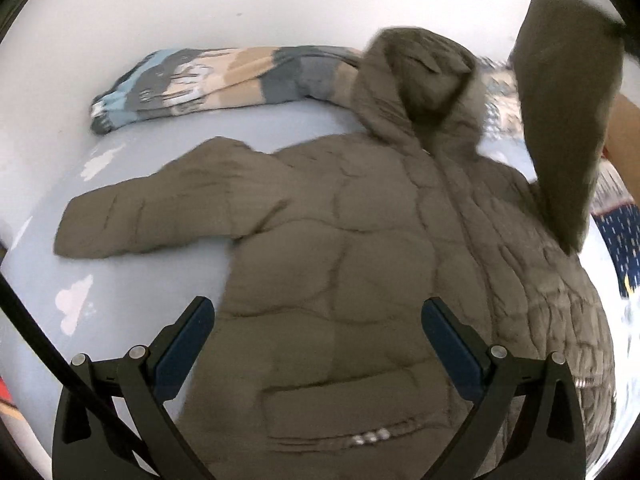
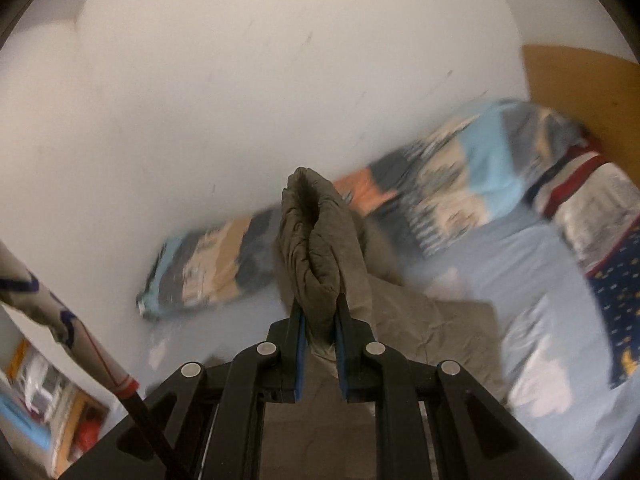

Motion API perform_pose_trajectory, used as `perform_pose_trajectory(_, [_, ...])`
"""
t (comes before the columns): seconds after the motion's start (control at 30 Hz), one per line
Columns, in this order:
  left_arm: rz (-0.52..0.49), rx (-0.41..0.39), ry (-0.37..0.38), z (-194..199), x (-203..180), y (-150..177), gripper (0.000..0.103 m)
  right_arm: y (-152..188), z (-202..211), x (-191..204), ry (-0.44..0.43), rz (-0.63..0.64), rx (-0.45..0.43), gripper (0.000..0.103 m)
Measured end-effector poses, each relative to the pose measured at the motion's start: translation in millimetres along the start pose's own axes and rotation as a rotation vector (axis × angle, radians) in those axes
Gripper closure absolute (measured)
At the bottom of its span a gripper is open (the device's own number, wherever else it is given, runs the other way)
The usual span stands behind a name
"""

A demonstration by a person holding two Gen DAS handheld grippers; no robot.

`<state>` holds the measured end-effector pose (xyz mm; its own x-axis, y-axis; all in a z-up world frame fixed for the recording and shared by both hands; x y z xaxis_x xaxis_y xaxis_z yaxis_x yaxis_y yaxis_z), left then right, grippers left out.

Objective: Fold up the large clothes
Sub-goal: 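Grasp the jacket sleeve cuff with the right tool and fold it across the body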

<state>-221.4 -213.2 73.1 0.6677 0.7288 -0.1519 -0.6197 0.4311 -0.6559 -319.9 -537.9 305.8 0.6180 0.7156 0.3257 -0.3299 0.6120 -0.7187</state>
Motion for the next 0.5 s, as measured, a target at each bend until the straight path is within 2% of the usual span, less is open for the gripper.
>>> perform_pose_trajectory(0.17, [0.091,-0.027,-0.043,9.3,34.0,-5.9,0.0,74.7,-74.3,50.1,0.006,0.097,0.133,0.09])
perform_pose_trajectory(0.33, [0.165,-0.037,-0.067,14.2,60.7,-9.0,0.0,145.2,-140.0,77.7,0.043,0.167,0.255,0.09])
perform_pose_trajectory(0.5, [0.201,-0.03,-0.071,9.3,74.7,-10.6,0.0,181.7,-181.9,85.7,0.014,0.148,0.318,0.09])
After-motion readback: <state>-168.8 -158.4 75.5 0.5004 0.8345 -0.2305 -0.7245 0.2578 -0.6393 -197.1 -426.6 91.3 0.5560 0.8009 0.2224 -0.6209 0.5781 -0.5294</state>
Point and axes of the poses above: each gripper's, at about its wrist camera, not at the fingertips, and z roughly against the way its jaws point, x to its left, y to its underside, the point moved 7 cm from there along -z, roughly the way its jaws point, and after that the axes turned 10 degrees about y, right-handed, at the moved point
